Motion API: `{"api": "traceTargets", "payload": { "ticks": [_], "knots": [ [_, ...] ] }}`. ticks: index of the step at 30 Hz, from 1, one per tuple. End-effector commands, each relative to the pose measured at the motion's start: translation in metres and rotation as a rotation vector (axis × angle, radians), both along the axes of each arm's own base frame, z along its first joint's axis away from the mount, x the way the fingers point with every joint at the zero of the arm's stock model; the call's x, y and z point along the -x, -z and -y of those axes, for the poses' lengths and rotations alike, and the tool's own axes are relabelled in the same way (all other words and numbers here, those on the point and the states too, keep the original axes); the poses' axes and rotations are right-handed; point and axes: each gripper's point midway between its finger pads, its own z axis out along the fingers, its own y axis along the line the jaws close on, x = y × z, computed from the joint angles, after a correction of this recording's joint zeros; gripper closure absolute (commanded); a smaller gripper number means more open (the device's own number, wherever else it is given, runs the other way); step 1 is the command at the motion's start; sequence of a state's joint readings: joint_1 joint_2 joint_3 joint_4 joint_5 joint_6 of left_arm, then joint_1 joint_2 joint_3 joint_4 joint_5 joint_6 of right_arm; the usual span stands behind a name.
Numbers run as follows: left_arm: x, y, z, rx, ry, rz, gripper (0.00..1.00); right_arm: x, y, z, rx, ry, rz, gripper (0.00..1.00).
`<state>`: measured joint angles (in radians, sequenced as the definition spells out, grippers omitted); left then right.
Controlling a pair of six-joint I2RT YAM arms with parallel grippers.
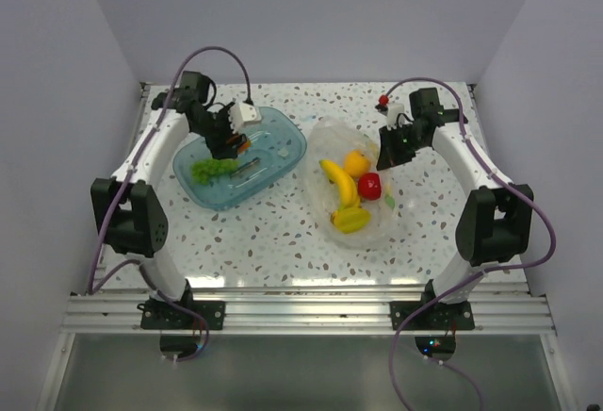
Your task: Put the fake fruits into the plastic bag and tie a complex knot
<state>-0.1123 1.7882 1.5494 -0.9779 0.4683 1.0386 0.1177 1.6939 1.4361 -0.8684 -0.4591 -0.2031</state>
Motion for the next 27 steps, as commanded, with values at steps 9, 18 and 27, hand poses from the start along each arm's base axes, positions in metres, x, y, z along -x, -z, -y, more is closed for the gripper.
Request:
{"api": "traceTargets", "payload": {
  "ticks": [9,18,27],
  "knots": [
    [0.017,-0.149,0.219,0.656,0.259,0.302,0.63,-0.009,-0.021,-0.006,-0.029,0.006,0.063,1.00],
    [-0.018,-0.112,0.309,0.724,0.362,0.403,0.61,-0.014,-0.018,-0.001,-0.003,0.014,0.072,1.00],
    [-0.059,-0.028,0.318,0.552,0.314,0.448,0.59,-0.027,-0.019,0.003,0.023,0.042,0.101,1.00]
  ]
}}
